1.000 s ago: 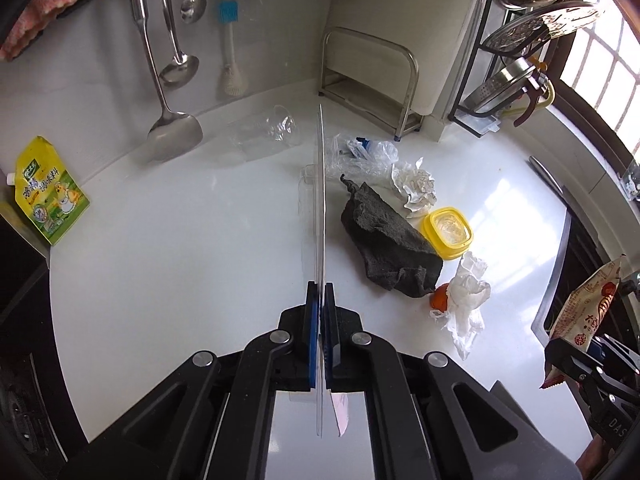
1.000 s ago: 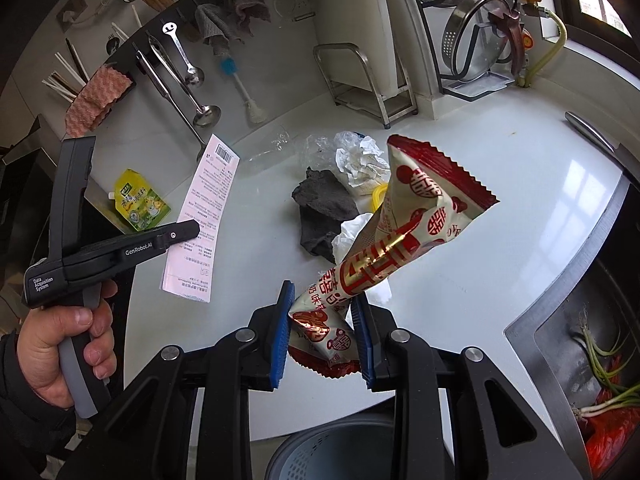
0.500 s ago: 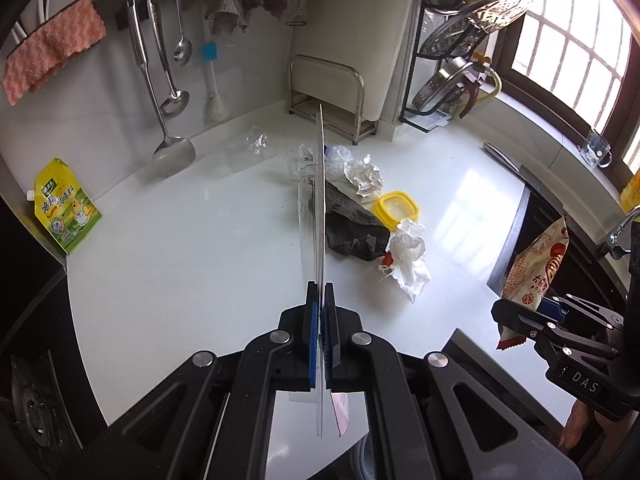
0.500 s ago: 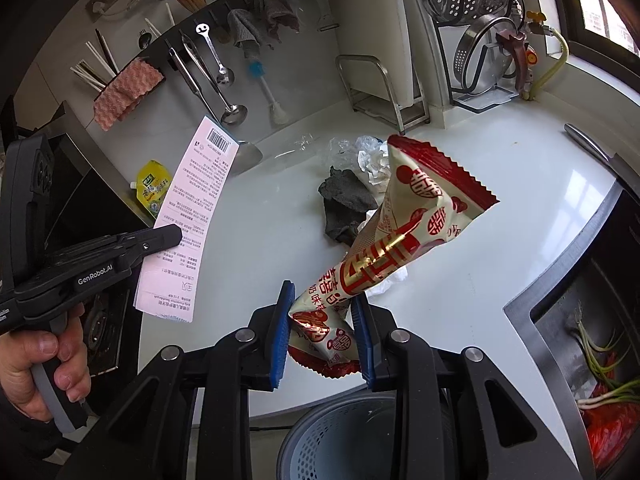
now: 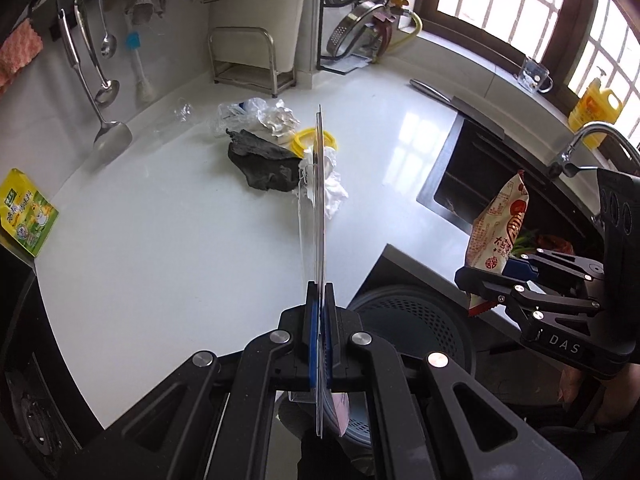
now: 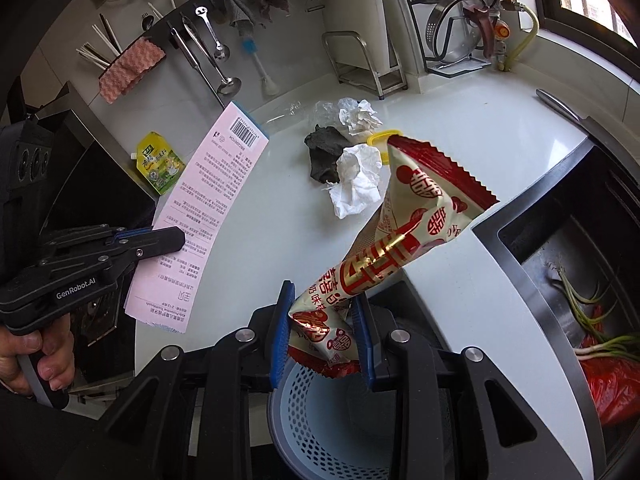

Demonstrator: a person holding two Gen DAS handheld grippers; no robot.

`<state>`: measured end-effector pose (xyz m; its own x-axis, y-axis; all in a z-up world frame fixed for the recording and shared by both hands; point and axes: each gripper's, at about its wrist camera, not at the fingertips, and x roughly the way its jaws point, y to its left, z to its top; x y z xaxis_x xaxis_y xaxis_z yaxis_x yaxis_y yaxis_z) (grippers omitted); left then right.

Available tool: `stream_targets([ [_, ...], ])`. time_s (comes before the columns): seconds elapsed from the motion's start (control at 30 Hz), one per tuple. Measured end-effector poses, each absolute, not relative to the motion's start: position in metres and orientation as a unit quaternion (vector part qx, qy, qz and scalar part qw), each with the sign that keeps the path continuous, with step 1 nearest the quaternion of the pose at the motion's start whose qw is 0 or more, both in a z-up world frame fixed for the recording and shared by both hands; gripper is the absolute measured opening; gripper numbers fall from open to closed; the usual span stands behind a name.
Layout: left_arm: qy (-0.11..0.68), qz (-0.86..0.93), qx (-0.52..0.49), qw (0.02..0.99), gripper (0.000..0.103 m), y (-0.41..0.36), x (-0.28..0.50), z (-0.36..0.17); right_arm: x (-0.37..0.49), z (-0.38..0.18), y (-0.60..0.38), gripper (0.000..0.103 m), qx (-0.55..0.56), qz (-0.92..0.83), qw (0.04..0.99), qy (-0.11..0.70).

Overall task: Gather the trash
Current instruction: 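Carry the receipt and wrapper over the blue basket with both grippers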

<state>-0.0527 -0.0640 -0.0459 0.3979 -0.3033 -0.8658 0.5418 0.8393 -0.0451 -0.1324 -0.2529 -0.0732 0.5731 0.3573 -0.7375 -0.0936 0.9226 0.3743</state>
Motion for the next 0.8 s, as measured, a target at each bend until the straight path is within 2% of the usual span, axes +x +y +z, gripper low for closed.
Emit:
stream_targets([
  [0.8, 0.544, -0.349, 0.195, 0.737, 0.003, -0.105, -0.091, -0.096, -0.170, -0.111, -0.261, 0.028, 0.153, 0.122, 0.844, 0.499],
])
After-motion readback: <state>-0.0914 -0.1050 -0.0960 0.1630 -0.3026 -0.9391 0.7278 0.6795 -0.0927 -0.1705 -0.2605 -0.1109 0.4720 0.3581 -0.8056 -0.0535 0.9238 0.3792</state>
